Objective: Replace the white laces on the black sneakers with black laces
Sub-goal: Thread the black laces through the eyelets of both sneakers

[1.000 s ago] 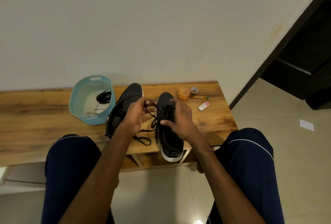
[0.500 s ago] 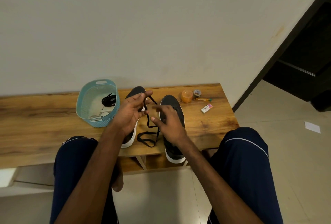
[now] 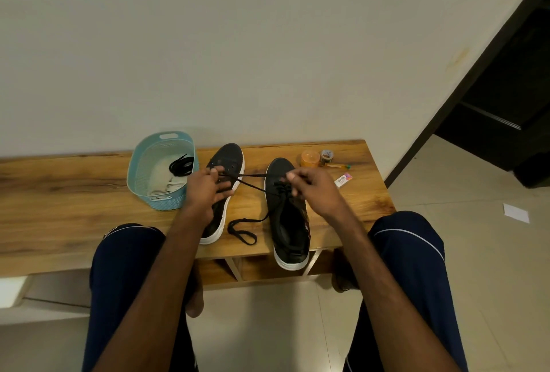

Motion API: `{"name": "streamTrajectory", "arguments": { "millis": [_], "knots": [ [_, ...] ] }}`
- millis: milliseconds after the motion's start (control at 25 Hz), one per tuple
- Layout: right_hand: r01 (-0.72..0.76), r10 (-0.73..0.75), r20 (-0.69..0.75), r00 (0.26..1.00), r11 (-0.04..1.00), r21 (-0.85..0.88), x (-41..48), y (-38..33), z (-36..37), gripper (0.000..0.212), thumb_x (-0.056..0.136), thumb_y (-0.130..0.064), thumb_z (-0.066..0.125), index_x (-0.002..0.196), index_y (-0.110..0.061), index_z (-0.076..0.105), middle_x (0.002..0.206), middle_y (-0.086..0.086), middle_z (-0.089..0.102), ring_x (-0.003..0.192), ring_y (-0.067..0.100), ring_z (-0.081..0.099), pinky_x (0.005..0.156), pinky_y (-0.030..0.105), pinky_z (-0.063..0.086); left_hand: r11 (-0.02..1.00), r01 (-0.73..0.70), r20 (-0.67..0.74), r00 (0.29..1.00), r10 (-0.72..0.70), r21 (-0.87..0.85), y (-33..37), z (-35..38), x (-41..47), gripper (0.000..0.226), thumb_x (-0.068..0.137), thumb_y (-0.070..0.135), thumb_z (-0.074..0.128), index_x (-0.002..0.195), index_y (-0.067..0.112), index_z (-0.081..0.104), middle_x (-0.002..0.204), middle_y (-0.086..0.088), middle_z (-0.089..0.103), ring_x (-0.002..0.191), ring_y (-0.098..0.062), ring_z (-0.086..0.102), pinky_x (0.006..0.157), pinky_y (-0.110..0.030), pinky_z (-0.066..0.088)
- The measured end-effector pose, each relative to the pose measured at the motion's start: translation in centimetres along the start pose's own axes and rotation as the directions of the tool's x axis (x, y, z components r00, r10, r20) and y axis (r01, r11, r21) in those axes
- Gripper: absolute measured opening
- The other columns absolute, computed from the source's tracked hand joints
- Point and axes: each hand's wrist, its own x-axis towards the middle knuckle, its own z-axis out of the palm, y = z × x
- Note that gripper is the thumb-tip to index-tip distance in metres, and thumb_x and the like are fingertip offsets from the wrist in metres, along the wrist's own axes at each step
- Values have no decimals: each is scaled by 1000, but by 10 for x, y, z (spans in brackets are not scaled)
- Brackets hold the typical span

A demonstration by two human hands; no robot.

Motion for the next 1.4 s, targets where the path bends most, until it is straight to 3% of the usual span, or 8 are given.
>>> {"name": "streamTrajectory", "arguments": {
  "millis": [80, 160, 400, 560, 680, 920, 1160, 1400],
  "knots": [
    [5, -12, -67, 998, 995, -99, 1, 4, -16, 21, 101, -25, 56, 109, -14, 71, 71, -2, 65, 70, 7, 61, 70, 29, 50, 899, -156, -34, 982, 186, 409, -8, 2, 1, 23, 105, 15, 38, 108, 8, 61, 107, -18, 63, 85, -25, 64, 61, -35, 57],
    [-8, -8, -123, 992, 992, -126, 2, 7, -28, 16, 99, -25, 59, 101, -15, 71, 68, -2, 66, 61, -1, 58, 62, 22, 43, 621, -230, -23, 928, 372, 750, -10, 0, 0, 24, 102, 16, 42, 104, 3, 62, 103, -20, 63, 86, -31, 64, 70, -42, 56],
    [-27, 16, -74, 997, 990, -142, 1, 1, -32, 23, 103, -14, 48, 106, -13, 71, 78, -1, 69, 60, -9, 55, 61, 17, 38, 141, -171, 88, 884, 460, 975, -17, 9, -13, 36, 100, 26, 50, 127, 2, 50, 125, -19, 52, 110, -32, 56, 86, -41, 50],
    [-53, 51, 242, 969, 999, 1, -4, -11, -15, 27, 104, -2, 39, 122, -15, 55, 93, 9, 72, 70, 12, 62, 60, 23, 49, 501, -673, 538, 738, 408, 544, -24, 31, -26, 30, 104, 17, 44, 130, 13, 58, 127, -6, 58, 117, -20, 55, 100, -36, 46],
    [44, -14, 169, 986, 983, -176, -5, -14, -4, 9, 99, -7, 55, 100, -16, 51, 80, 9, 70, 54, 17, 63, 51, 29, 51, 695, -619, 642, 709, 293, 366, -31, 44, -35, 23, 105, 18, 44, 111, 13, 66, 95, -1, 67, 90, -17, 65, 86, -37, 52],
    [122, -118, 32, 993, 965, -232, -4, -4, -2, 3, 92, -10, 68, 91, -11, 70, 73, -3, 65, 62, 8, 62, 61, 26, 54, 740, -485, 472, 843, 256, 465, -36, 44, -30, 17, 102, 18, 50, 104, 15, 67, 91, -1, 64, 75, -12, 60, 69, -28, 53],
    [131, -140, -34, 990, 972, -194, -3, 0, 3, 9, 91, -5, 68, 98, -10, 65, 80, 3, 69, 65, 12, 67, 62, 28, 58, 780, -498, 494, 822, 284, 379, -39, 49, -34, 16, 98, 14, 58, 109, 18, 70, 89, 1, 67, 65, -2, 60, 58, -19, 54],
    [-90, 84, -34, 996, 902, -422, 1, 27, 4, 26, 89, -31, 73, 108, -15, 66, 101, -2, 68, 96, 14, 63, 81, 31, 52, 658, -534, 329, 846, 421, 531, -51, 55, -27, 10, 94, 26, 65, 100, 24, 72, 91, 18, 63, 84, 6, 58, 62, -4, 41]
  ]
}}
